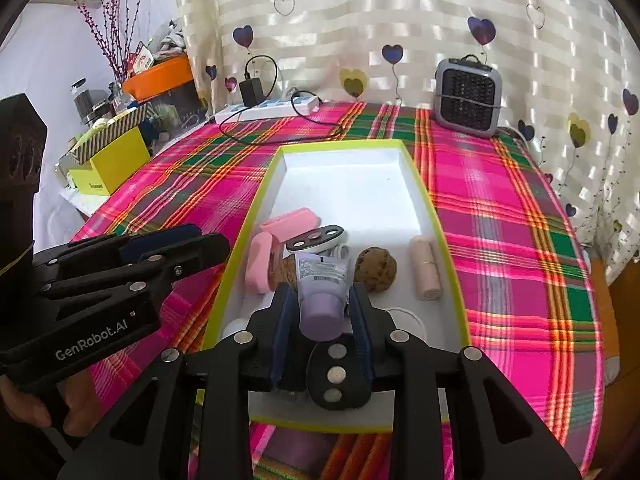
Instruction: Organize objects
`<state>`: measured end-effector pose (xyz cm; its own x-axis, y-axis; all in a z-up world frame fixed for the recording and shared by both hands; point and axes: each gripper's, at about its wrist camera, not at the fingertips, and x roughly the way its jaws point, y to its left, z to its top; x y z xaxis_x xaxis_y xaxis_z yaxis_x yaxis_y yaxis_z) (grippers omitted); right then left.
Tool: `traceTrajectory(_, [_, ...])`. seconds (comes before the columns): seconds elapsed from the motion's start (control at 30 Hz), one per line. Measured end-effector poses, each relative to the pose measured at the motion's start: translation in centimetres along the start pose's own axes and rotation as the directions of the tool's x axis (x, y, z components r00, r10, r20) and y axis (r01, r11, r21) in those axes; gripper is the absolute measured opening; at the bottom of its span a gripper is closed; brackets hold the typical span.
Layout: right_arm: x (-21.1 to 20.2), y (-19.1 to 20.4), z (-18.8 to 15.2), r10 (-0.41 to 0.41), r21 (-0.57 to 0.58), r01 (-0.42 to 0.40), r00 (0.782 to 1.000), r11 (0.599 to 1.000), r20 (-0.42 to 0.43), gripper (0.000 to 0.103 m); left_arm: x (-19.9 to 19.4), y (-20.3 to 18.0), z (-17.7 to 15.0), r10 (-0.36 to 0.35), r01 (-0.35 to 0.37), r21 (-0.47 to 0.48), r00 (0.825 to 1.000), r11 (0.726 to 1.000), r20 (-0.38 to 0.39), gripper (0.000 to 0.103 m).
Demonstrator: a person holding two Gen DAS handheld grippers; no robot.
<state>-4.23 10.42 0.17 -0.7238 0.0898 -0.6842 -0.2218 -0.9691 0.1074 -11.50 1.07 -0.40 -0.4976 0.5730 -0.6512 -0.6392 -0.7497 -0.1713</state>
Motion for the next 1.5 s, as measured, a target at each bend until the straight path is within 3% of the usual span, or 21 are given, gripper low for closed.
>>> traceTrajectory(0.67, [-4.6, 0.9, -2.3, -0.048, -0.011, 0.049, 0.998, 0.999, 0.038, 0.030, -2.8, -1.6, -1.8, -0.010, 0.010, 0.030, 1.000, 0.999, -0.008, 0.029])
traceTrajectory(1.27, [-6.0, 0.4, -4.0, -0.067, 0.004, 0.067, 0.997, 0.998, 0.036, 0.030, -4.8, -3.5, -2.8, -0.026, 0.025, 0.082, 1.000, 0.996, 0.002, 0.029])
traceTrajectory(1.5, [-6.1, 0.3, -4.3, -0.071, 0.005, 0.071, 0.997, 0.997, 0.035, 0.030, -4.5, -4.1, -3.1, 0.026, -0.025, 0.117, 1.000, 0.993, -0.006, 0.029])
